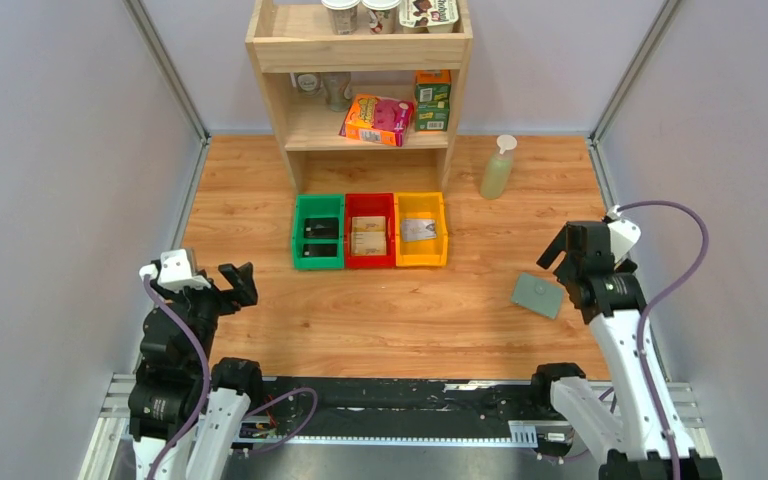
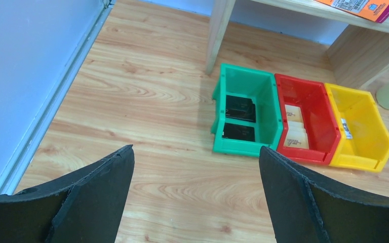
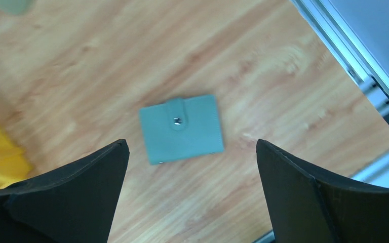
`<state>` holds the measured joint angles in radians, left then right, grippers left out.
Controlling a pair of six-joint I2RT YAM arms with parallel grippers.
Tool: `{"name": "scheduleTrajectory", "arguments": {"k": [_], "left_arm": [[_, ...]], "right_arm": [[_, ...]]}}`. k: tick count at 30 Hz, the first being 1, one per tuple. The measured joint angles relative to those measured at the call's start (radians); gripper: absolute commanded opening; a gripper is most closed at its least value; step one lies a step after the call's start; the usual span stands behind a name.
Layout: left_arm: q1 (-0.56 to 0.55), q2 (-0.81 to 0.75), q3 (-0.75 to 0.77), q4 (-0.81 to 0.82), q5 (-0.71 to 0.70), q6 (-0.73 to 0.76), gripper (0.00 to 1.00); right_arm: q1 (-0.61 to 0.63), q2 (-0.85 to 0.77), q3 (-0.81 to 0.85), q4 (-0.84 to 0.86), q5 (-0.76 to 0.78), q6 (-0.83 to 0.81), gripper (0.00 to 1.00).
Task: Take the credit cards out of the card holder
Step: Move the card holder to the center of the board.
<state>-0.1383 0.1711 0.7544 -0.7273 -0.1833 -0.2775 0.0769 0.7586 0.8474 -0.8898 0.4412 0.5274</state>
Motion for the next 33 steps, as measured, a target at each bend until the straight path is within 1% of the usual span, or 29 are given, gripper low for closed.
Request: {"name": "scheduleTrajectory", "arguments": {"k": [2, 5, 9, 12, 15, 16, 19, 20, 23, 27, 29, 30, 33], "left_arm": [[0.000, -0.007, 0.000, -0.006, -0.008, -0.006, 0.99], [-0.004, -0.012, 0.000, -0.010, -0.011, -0.010, 0.99], [-0.007, -0.013, 0.000, -0.010, -0.011, -0.011, 0.99], [-0.010, -0.013, 0.000, -0.010, -0.011, -0.012, 0.98], [-0.011, -0.013, 0.000, -0.010, -0.011, -0.013, 0.98], [-0.011, -0.013, 0.000, -0.010, -0.011, -0.013, 0.98], [-0.011, -0.012, 0.000, -0.009, -0.010, -0.013, 0.98], [-0.011, -0.012, 0.000, -0.009, -0.010, -0.013, 0.98], [-0.011, -0.011, 0.000, -0.009, -0.010, -0.013, 0.98], [-0.011, -0.005, 0.000, -0.010, -0.010, -0.013, 0.97], [-0.011, 0.002, 0.000, -0.010, -0.010, -0.013, 0.97], [-0.011, 0.006, 0.000, -0.010, -0.010, -0.013, 0.97], [-0.011, 0.013, 0.000, -0.009, -0.010, -0.013, 0.97]], "right_arm": [[-0.024, 0.076, -0.003, -0.024, 0.034, 0.037, 1.00], [-0.120, 0.178, -0.028, -0.033, 0.048, 0.082, 1.00], [-0.315, 0.269, -0.112, 0.000, -0.020, 0.123, 1.00], [-0.418, 0.316, -0.180, 0.055, -0.107, 0.140, 1.00], [-0.453, 0.405, -0.219, 0.130, -0.225, 0.142, 1.00], [-0.453, 0.414, -0.221, 0.140, -0.237, 0.142, 1.00], [-0.455, 0.456, -0.235, 0.219, -0.349, 0.134, 1.00], [-0.454, 0.458, -0.250, 0.251, -0.390, 0.132, 1.00], [-0.432, 0.431, -0.277, 0.291, -0.443, 0.116, 1.00], [-0.328, 0.360, -0.330, 0.347, -0.507, 0.116, 1.00], [-0.241, 0.321, -0.353, 0.357, -0.539, 0.134, 1.00], [-0.178, 0.300, -0.365, 0.355, -0.555, 0.149, 1.00], [-0.018, 0.253, -0.376, 0.316, -0.595, 0.185, 1.00]]}}
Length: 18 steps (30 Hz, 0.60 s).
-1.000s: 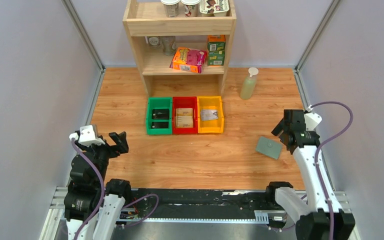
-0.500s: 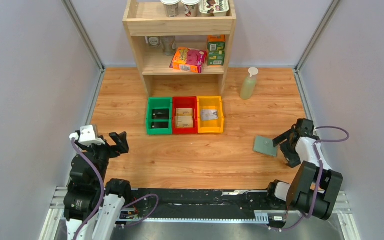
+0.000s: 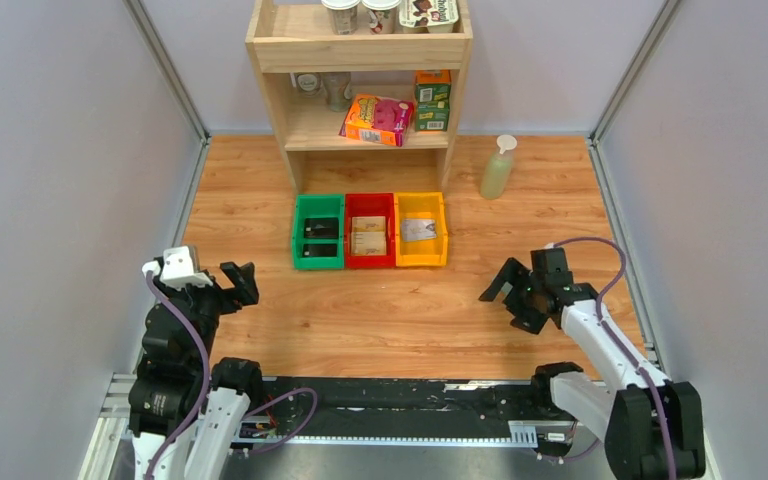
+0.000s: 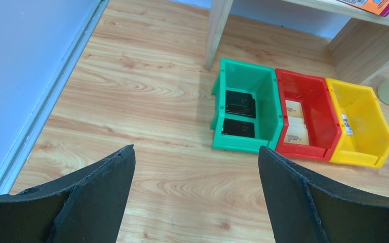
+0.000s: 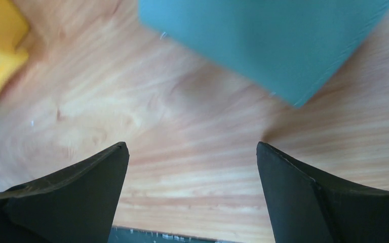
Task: Take the credit cards out of the card holder
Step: Move the card holder to the center of the board.
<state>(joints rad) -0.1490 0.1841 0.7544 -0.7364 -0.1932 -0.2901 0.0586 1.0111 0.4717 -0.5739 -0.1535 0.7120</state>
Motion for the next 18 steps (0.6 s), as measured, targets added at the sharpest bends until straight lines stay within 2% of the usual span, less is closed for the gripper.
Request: {"name": "scheduleTrajectory", "arguments": {"k": [3, 8, 12, 18], "left_arm": [[0.000, 0.004, 0.000, 0.000, 0.000, 0.000, 0.97], [0.000, 0.011, 0.000, 0.000, 0.000, 0.000, 0.97], [0.000, 0.015, 0.000, 0.000, 0.000, 0.000, 0.97], [0.000, 0.025, 0.000, 0.000, 0.000, 0.000, 0.96]], "right_arm": [[0.097, -0.037, 0.026, -0.076, -0.009, 0.004, 1.00], [0.100, -0.016, 0.182, -0.177, 0.152, -0.056, 1.00], [0.045, 0.090, 0.305, -0.156, 0.257, -0.126, 1.00], [-0.089, 0.340, 0.377, -0.091, 0.241, -0.204, 1.00]]}}
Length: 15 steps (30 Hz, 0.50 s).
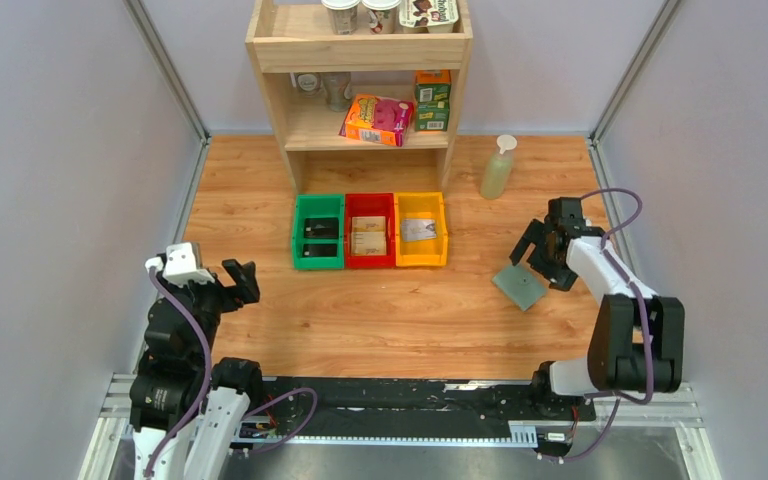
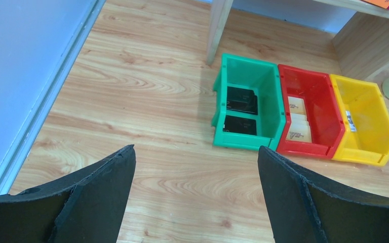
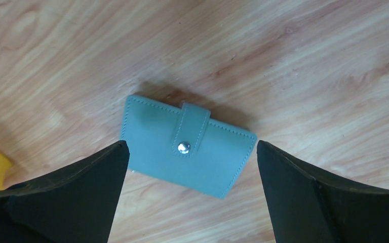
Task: Take the credit cards out of the card holder
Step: Move the card holder to the center of the board.
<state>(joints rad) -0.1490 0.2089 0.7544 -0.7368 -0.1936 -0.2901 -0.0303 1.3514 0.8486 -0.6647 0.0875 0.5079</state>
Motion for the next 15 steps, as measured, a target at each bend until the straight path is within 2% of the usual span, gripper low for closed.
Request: {"name": "scheduleTrajectory", "arguments": {"k": [6, 10, 15], "left_arm": [[0.000, 0.009, 0.000, 0.000, 0.010, 0.000, 0.97], [0.000, 0.021, 0.000, 0.000, 0.023, 0.000, 0.96], [0.000, 0.025, 0.000, 0.001, 0.028, 0.000, 0.96]], "right_arm": [[-0.005, 0.108, -0.005, 0.022, -0.125, -0.047, 1.00], [0.062, 0.073, -0.048, 0.054, -0.172, -0.055, 1.00], [0.208, -0.043, -0.144, 0.063, -0.219, -0.023, 0.99]]}}
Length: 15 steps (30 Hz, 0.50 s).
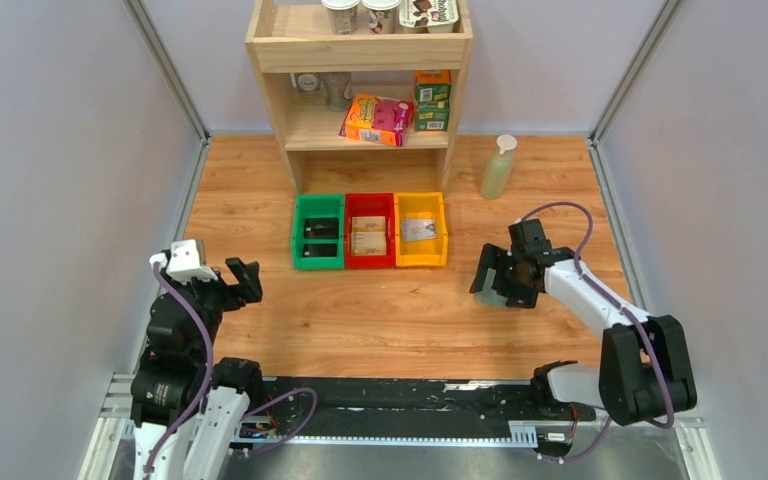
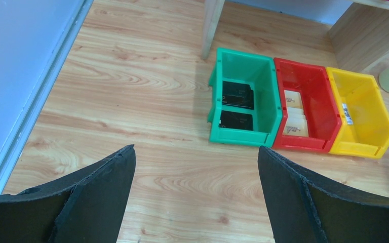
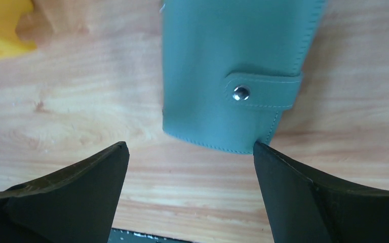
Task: Take the credit cards out of the card holder
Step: Move the card holder to the center of the board.
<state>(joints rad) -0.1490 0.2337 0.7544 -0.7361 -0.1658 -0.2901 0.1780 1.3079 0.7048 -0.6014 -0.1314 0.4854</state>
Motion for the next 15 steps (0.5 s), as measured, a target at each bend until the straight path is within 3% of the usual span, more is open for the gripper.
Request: {"name": "scheduleTrajectory", "arguments": {"k": [5, 7, 11, 15], "left_arm": [[0.000, 0.005, 0.000, 0.000, 0.003, 0.000, 0.96], [0.000, 0.011, 0.000, 0.000, 0.005, 0.000, 0.96], [0.000, 0.020, 0.000, 0.000, 0.007, 0.000, 0.96], [0.000, 0.026, 0.000, 0.000, 0.008, 0.000, 0.96]], "right_arm": [[0.066, -0.102, -0.012, -0.077, 0.092, 0.019, 0.89], [0.066, -0.124, 0.001, -0.105, 0.156, 0.022, 0.80], [0.066, -0.101, 0.042, -0.125, 0.252, 0.023, 0.62], [0.066, -0.026, 0.077, -0.120, 0.285, 0.035, 0.53]]}}
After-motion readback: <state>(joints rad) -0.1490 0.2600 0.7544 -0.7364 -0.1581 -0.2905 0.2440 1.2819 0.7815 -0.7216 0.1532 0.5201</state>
